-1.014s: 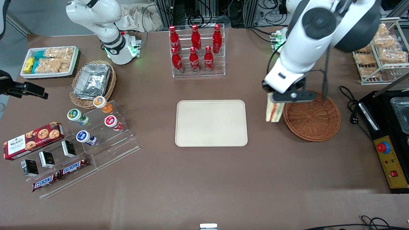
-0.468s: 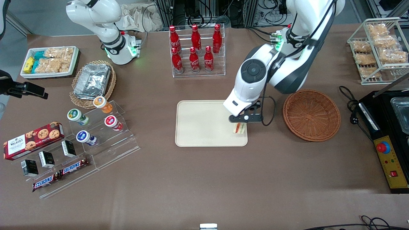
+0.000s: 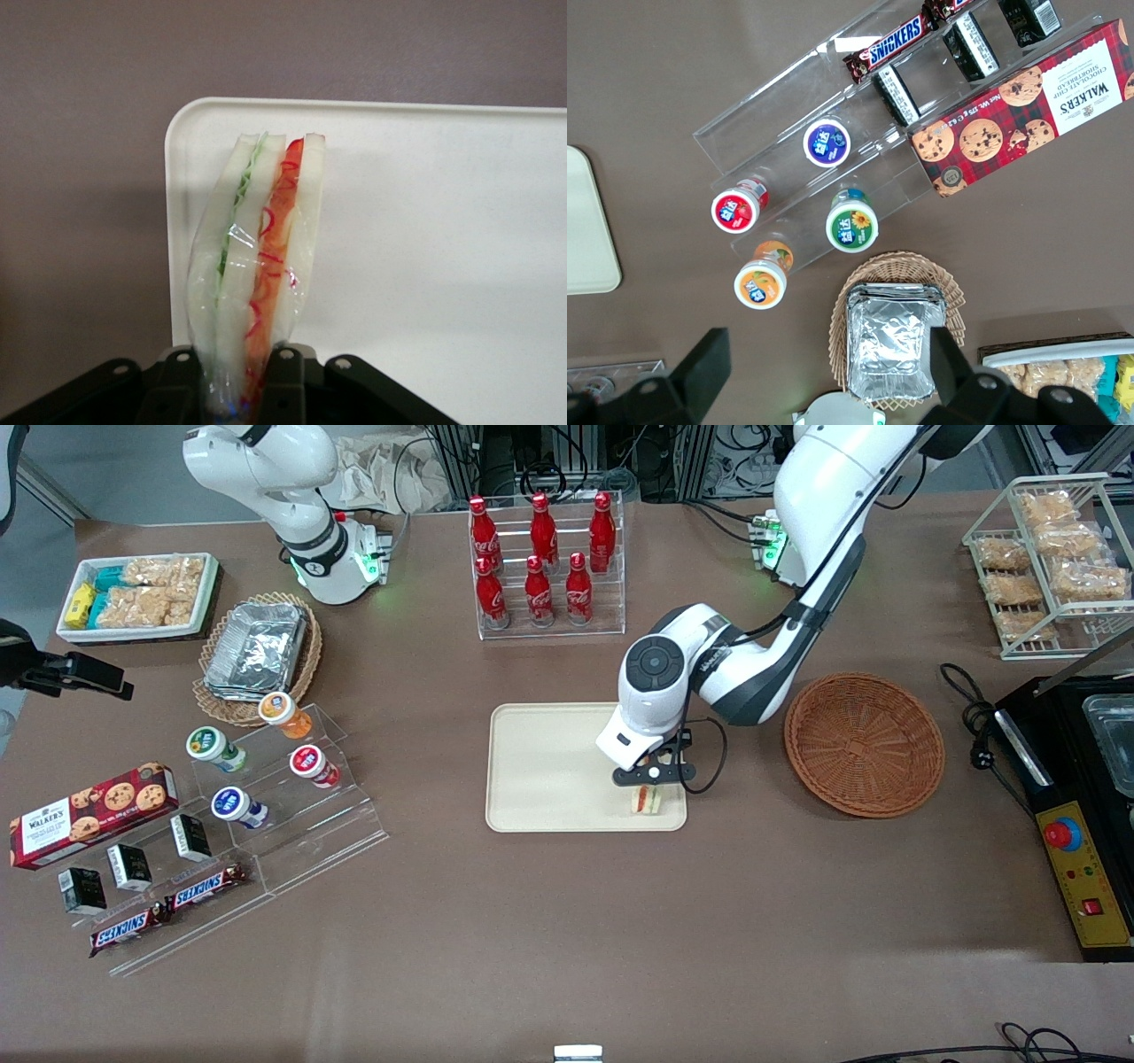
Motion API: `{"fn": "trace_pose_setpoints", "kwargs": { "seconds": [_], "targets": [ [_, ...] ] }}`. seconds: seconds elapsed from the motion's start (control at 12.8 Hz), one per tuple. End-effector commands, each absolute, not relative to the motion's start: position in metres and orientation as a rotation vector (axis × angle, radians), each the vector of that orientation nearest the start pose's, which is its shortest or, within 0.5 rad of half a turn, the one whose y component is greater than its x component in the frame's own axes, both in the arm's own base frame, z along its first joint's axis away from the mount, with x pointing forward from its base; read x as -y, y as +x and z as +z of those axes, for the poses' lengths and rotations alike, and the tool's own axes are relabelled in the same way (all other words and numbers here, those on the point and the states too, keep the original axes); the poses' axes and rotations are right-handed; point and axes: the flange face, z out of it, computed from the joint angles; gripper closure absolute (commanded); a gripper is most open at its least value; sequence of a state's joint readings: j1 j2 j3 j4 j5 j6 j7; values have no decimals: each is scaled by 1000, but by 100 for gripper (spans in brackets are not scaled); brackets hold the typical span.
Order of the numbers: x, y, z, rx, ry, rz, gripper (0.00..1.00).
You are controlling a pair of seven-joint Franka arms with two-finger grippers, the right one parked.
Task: Place sandwich from basket to tray
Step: 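Lower the sandwich onto the white tray with the left gripper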
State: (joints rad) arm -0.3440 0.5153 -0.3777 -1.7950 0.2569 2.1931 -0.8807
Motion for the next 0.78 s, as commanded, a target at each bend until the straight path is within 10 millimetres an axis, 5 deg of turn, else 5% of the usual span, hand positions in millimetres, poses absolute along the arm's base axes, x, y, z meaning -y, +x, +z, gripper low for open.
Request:
{"fn": "trace_pose_setpoints", "kwargs": {
  "seconds": [0.0, 0.47, 0.62, 0.7],
  "targets": [
    [409, 500, 264, 124, -3078, 18, 100],
    [410, 500, 240, 130, -3058, 1, 98],
    [409, 500, 238, 115, -3051, -4, 24],
    [408, 500, 235, 109, -3046, -5, 0]
  ]
}}
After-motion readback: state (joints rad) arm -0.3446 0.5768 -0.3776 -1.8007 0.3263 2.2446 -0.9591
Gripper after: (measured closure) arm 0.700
